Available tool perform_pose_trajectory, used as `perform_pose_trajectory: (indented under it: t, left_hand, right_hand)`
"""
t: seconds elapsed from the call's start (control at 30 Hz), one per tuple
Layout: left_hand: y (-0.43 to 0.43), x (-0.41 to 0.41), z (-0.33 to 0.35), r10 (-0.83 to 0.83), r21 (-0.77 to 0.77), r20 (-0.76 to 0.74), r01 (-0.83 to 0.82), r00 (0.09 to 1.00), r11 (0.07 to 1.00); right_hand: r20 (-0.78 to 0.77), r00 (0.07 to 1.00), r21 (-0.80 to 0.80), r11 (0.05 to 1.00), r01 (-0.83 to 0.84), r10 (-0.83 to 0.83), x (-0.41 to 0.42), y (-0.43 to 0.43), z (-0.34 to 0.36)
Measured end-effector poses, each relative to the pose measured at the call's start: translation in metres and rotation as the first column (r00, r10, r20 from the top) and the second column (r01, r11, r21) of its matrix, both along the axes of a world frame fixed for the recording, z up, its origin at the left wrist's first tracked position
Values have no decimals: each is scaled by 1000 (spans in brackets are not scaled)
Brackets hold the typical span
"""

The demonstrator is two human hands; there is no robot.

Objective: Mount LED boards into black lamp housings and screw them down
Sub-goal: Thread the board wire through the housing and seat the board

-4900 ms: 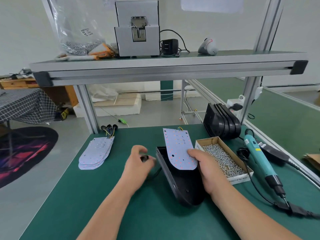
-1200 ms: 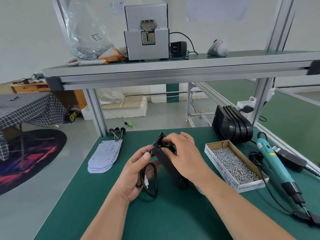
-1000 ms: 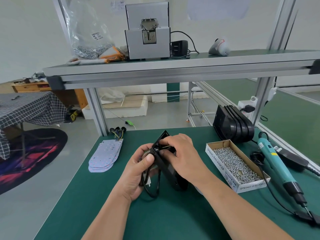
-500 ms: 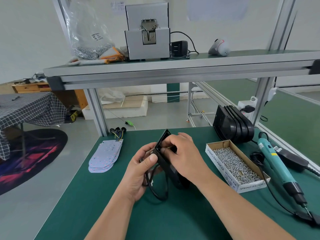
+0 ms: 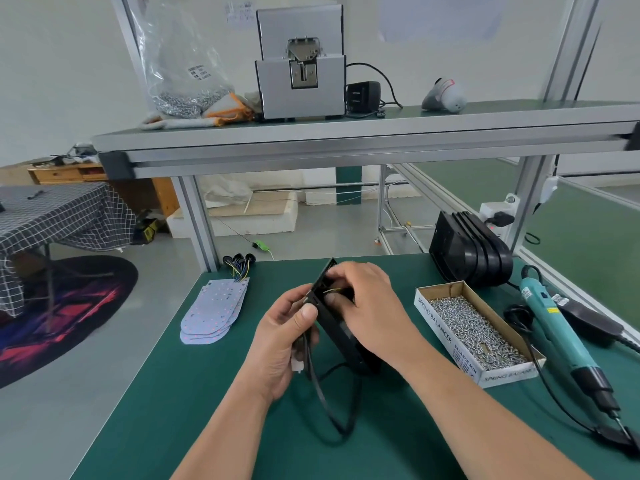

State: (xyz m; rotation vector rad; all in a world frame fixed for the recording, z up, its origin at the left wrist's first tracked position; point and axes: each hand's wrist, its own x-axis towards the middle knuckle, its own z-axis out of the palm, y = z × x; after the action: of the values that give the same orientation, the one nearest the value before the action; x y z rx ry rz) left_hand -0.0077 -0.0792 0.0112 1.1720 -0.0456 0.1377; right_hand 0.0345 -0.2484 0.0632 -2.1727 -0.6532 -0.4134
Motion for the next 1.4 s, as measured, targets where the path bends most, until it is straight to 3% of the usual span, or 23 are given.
perform_pose_trajectory:
  t: [0.43,0.73,0.83,0.97,1.2,1.4]
  left_hand:
    - [-3,-2,8,-40,112,64,33,997,993]
    - [-3,-2,6,11,70,49,-14,999,997]
    - [-5,-2,5,-1,85,60,-5,998,996]
    - [-5,-3,5,0,91,60,-5,998,996]
    - [-8,-2,7,-24,100,73,17,997,995]
    - [-4,-1,0,-20,42,46,18,999,999]
  right_hand:
    - [43,991,1,992,127,-127,-5,4,9]
    - [-39,996,25,996,-80,81,-4,-1,13]
    - [47,999,32,999,23,-24,-3,0,8]
    - [11,995,146,984,101,-104,-5,5,1]
    - [-45,999,99,995,14,-9,-1,0,-2]
    - [-116,981,177,975,-133,155,0,2,-3]
